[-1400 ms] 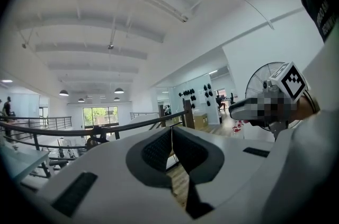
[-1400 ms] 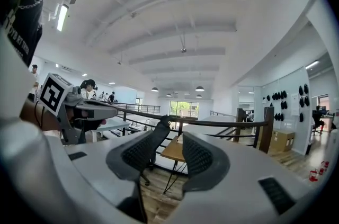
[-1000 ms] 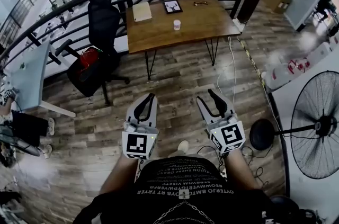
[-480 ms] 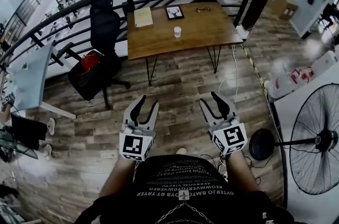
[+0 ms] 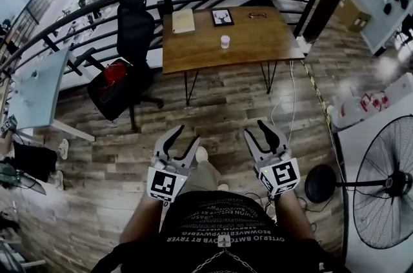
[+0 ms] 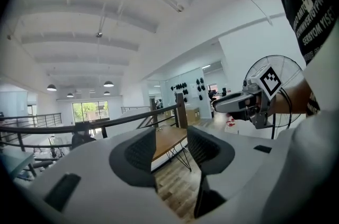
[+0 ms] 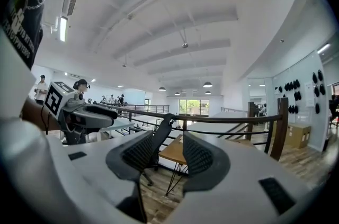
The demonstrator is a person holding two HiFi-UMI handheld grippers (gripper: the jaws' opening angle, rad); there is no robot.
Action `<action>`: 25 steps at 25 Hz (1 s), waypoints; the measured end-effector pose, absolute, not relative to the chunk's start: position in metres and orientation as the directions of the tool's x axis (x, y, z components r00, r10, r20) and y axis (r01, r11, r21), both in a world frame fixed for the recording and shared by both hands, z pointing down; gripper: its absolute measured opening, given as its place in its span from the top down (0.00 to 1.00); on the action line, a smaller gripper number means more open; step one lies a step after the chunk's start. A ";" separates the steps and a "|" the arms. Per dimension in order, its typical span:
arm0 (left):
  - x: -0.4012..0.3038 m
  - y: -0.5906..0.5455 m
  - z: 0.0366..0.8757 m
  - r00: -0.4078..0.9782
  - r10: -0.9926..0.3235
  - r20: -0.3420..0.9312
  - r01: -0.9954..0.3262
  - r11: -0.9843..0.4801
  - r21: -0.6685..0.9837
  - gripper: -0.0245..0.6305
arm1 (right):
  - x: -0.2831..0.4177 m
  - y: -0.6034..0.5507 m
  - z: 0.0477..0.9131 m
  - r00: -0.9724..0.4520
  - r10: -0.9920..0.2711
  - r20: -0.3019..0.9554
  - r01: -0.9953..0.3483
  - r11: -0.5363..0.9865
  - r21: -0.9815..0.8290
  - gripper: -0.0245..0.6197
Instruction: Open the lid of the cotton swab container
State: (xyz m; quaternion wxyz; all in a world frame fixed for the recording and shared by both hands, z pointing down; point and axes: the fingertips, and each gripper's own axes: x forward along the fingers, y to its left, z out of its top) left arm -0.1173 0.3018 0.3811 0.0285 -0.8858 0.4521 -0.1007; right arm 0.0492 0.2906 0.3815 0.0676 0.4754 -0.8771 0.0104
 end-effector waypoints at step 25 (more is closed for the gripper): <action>-0.144 0.070 0.413 0.573 -0.802 0.172 -0.806 -0.589 -0.060 0.71 | 0.017 0.077 0.418 -0.533 -0.822 0.201 -0.839 0.544 -0.003 0.68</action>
